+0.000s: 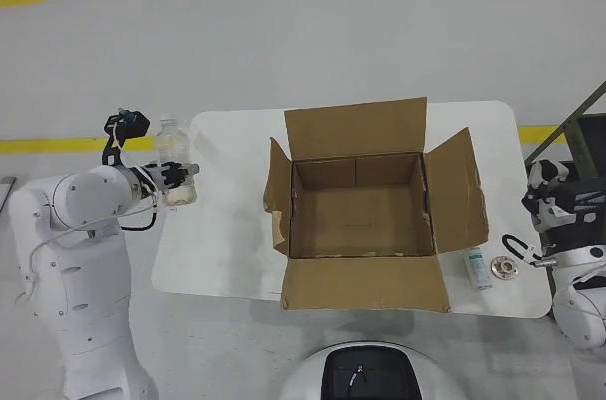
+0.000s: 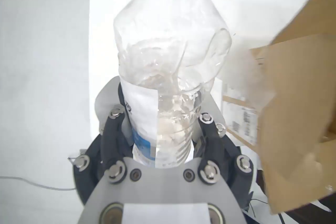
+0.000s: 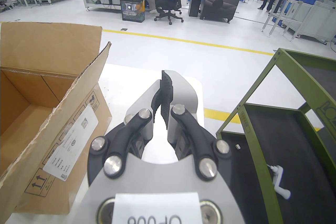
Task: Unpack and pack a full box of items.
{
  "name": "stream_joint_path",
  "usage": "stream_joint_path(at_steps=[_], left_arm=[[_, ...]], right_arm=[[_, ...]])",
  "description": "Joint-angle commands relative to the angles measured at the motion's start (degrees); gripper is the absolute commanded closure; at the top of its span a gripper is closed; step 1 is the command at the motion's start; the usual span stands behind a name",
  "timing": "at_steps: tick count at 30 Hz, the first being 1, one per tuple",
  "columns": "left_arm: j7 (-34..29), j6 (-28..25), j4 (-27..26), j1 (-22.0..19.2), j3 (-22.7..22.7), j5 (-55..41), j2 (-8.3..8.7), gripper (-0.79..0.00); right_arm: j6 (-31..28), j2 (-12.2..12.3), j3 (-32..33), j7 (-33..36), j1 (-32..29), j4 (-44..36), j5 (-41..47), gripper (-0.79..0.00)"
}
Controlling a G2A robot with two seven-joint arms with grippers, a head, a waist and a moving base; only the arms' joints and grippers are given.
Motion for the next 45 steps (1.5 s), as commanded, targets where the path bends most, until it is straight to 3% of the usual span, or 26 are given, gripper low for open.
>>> stream_joint_path(at_steps=[1, 11, 27, 29, 35, 40, 45], left_arm=[[-0.2, -1.0, -1.0, -0.9, 0.4, -2.0, 0.18, 0.0], [0.9, -0.9, -5.7, -3.5, 3.7, -10.3, 0.44, 0.0], [1.4, -0.8, -5.8, -3.5, 4.0, -10.9, 0.44, 0.0], [4.0, -0.8, -6.6, -3.5, 5.6, -13.4, 0.24, 0.0], [6.5, 0.9, -3.6, -10.5, 13.8, -24.6, -1.1, 0.0], [5.5, 2.4, 0.5, -15.8, 20.9, -33.3, -2.37, 0.0], [2.0, 6.8, 4.6, -17.2, 25.0, -41.1, -3.1, 0.0]], right_arm=[[0.0, 0.0, 0.0, 0.0, 0.0, 0.0, 0.0, 0.0], [0.0, 0.0, 0.0, 0.0, 0.0, 0.0, 0.0, 0.0], [0.0, 0.0, 0.0, 0.0, 0.0, 0.0, 0.0, 0.0], [0.0, 0.0, 0.0, 0.0, 0.0, 0.0, 0.0, 0.0], [0.0, 0.0, 0.0, 0.0, 0.0, 0.0, 0.0, 0.0], [0.0, 0.0, 0.0, 0.0, 0.0, 0.0, 0.0, 0.0], [0.0, 0.0, 0.0, 0.0, 0.0, 0.0, 0.0, 0.0]])
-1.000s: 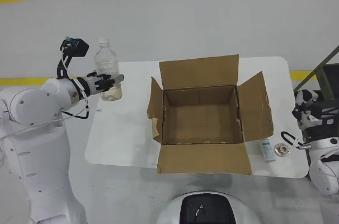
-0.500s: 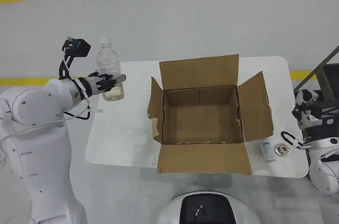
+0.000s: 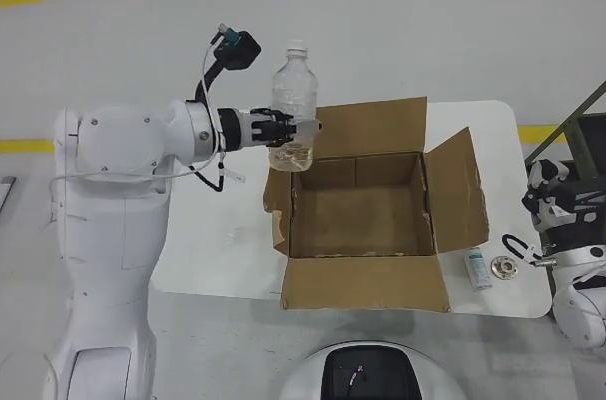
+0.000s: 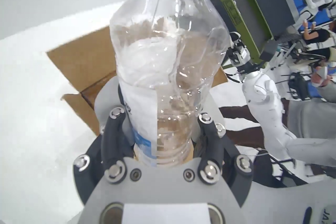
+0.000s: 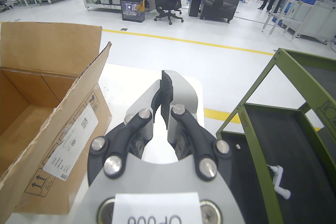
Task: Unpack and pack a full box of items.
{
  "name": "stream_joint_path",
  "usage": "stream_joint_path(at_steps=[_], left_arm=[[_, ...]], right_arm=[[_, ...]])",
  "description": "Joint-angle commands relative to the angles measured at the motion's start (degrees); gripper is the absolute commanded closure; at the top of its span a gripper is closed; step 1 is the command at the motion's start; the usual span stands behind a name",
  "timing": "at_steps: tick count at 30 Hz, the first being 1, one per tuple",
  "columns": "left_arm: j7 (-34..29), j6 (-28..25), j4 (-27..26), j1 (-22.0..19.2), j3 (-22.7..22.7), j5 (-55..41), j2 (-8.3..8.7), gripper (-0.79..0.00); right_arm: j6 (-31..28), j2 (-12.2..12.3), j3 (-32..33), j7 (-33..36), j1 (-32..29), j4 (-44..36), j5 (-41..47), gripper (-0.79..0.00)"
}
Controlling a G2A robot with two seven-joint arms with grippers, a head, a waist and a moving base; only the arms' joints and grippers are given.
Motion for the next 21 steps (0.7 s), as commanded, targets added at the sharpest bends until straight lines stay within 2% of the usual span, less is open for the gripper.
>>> stream_joint_path(at_steps=[1, 15, 17, 21], left_arm=[[-1.8, 1.2, 1.0, 0.0, 1.5, -2.9, -0.16, 0.0], [-1.3, 1.7, 1.0, 1.2, 2.2, -4.4, -0.15, 0.0], [-0.3, 2.3, -0.3, 1.6, 2.9, -6.0, -0.3, 0.0], [2.3, 5.1, -0.6, 0.5, 7.1, -12.7, -1.59, 0.0]], right_arm=[[0.0, 0.0, 0.0, 0.0, 0.0, 0.0, 0.0, 0.0], [0.0, 0.0, 0.0, 0.0, 0.0, 0.0, 0.0, 0.0], [0.0, 0.0, 0.0, 0.0, 0.0, 0.0, 0.0, 0.0], [0.0, 0.0, 0.0, 0.0, 0.0, 0.0, 0.0, 0.0]])
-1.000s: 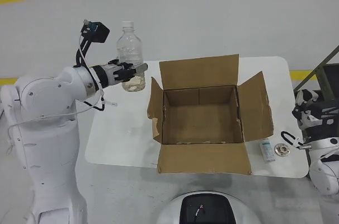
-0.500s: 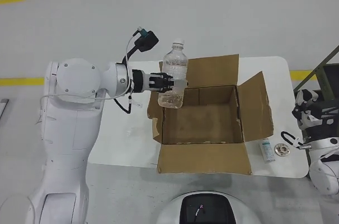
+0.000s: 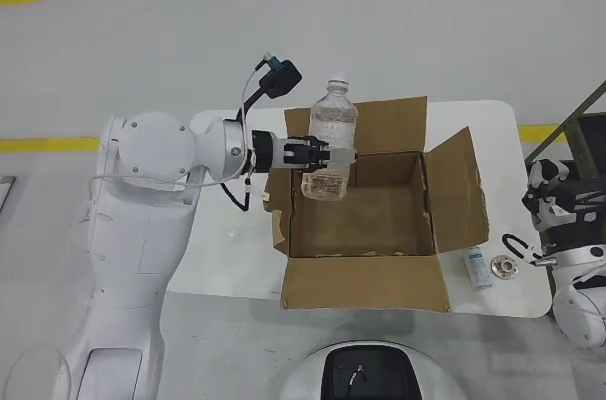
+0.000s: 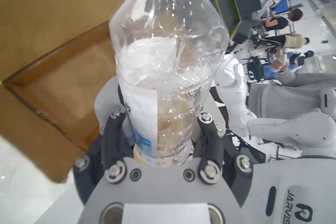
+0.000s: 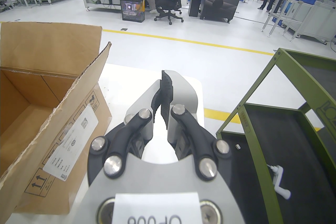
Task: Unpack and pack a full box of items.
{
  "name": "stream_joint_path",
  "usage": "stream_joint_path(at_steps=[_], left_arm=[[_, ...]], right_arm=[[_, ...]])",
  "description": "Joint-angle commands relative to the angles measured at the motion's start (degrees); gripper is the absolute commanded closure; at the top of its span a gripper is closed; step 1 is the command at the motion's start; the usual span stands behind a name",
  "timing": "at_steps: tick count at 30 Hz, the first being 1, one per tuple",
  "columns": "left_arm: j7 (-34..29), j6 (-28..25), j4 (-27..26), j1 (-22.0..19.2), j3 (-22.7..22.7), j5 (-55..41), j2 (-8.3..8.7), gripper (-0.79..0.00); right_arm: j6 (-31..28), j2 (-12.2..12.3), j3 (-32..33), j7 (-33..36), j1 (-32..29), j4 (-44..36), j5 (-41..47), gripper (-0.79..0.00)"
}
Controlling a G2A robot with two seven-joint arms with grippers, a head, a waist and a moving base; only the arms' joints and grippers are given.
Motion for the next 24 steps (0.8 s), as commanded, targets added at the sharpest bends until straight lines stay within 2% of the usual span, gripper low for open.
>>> stream_joint_path(at_steps=[1, 7, 13, 24], left_arm=[[1.9, 1.8, 1.4, -1.2, 3.3, -3.0, -0.89, 0.0], [3.0, 6.0, 6.1, -4.9, 12.6, -3.3, -3.15, 0.0], [2.9, 9.6, 12.6, -6.1, 18.2, -1.8, -4.48, 0.0], [2.7, 9.6, 13.0, -6.1, 18.6, -1.7, -4.57, 0.0]], right_arm=[[0.0, 0.0, 0.0, 0.0, 0.0, 0.0, 0.0, 0.0], [0.0, 0.0, 0.0, 0.0, 0.0, 0.0, 0.0, 0.0], [0.0, 0.0, 0.0, 0.0, 0.0, 0.0, 0.0, 0.0], [0.0, 0.0, 0.0, 0.0, 0.0, 0.0, 0.0, 0.0]])
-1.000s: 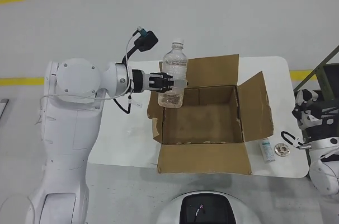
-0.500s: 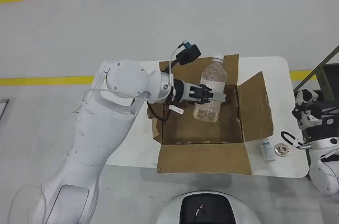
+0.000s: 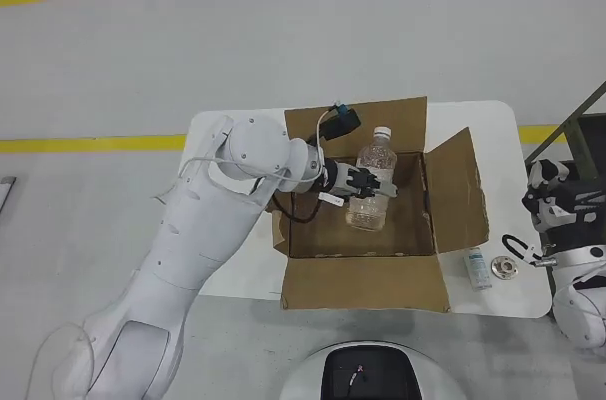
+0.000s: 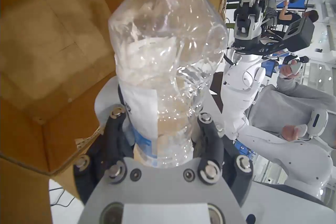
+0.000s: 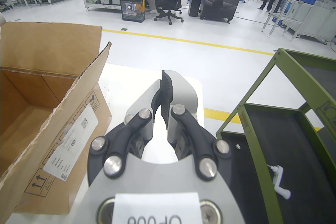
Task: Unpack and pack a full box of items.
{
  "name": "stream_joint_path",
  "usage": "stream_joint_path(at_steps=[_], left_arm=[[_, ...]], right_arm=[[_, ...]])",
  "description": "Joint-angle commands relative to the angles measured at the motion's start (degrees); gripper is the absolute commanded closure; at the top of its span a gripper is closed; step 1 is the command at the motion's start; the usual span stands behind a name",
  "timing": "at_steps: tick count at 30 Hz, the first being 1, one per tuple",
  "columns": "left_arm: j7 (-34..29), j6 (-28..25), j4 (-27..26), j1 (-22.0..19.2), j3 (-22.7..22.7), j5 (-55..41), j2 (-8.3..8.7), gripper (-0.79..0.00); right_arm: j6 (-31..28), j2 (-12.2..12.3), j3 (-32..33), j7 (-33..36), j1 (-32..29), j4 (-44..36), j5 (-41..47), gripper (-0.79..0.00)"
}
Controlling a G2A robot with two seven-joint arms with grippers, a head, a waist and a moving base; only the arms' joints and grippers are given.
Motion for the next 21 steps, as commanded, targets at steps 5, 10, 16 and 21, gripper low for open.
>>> stream_joint_path(at_steps=[5, 10, 16, 21], left_arm=[[0.0, 0.0, 0.0, 0.0, 0.0, 0.0, 0.0, 0.0], [2.1, 3.1, -0.4, 2.4, 1.8, 0.3, -0.33, 0.0], [2.4, 9.5, 0.9, 2.5, 5.6, 2.6, -1.23, 0.0], [1.4, 13.6, 2.6, 0.9, 8.6, 6.3, -1.8, 0.0]], right_arm=[[0.0, 0.0, 0.0, 0.0, 0.0, 0.0, 0.0, 0.0], [0.0, 0.0, 0.0, 0.0, 0.0, 0.0, 0.0, 0.0], [0.0, 0.0, 0.0, 0.0, 0.0, 0.0, 0.0, 0.0], [0.0, 0.0, 0.0, 0.0, 0.0, 0.0, 0.0, 0.0]])
